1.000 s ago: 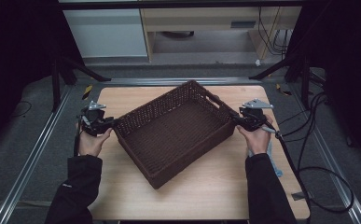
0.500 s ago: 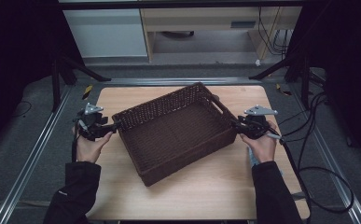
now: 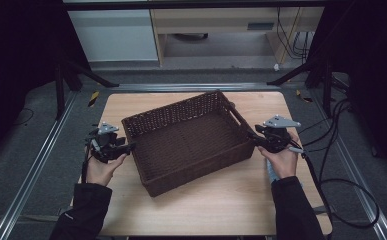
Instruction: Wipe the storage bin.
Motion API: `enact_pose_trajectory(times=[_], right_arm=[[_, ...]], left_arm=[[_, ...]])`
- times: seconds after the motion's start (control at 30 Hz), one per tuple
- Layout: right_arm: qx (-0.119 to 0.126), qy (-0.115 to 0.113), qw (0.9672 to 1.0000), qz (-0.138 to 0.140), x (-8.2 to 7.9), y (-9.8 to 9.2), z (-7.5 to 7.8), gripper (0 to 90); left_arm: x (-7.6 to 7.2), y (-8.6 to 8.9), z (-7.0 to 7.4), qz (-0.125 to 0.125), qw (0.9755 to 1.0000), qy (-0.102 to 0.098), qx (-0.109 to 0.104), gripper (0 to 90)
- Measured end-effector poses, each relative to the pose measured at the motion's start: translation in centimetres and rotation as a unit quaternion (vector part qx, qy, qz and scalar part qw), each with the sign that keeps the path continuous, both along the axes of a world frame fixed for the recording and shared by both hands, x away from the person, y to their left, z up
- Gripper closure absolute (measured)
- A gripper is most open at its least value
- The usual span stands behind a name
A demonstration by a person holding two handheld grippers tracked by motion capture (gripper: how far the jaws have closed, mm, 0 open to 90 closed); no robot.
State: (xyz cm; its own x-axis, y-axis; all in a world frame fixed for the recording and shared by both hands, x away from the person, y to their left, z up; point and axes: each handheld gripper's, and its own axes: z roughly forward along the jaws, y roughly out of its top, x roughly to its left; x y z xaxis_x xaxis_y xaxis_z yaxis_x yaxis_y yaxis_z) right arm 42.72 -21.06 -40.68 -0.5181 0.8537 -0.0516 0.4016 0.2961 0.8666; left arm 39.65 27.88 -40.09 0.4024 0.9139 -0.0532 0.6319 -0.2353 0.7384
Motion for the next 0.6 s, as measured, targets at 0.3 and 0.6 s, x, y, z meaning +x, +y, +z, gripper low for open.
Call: enact_pose_trajectory(times=[0.3, 0.6], right_arm=[[-0.03, 0.019, 0.9992, 0.02, 1.1, 1.2, -0.8, 78.1], [-0.022, 0.03, 0.9988, 0.033, -1.3, 0.7, -0.8, 78.4]], left_arm=[[2.0, 1.2, -0.1, 0.005, 0.9999, 0.001, -0.012, 57.8], [-0.7, 0.7, 0.5, -0.007, 0.9998, -0.02, -0.001, 48.3]])
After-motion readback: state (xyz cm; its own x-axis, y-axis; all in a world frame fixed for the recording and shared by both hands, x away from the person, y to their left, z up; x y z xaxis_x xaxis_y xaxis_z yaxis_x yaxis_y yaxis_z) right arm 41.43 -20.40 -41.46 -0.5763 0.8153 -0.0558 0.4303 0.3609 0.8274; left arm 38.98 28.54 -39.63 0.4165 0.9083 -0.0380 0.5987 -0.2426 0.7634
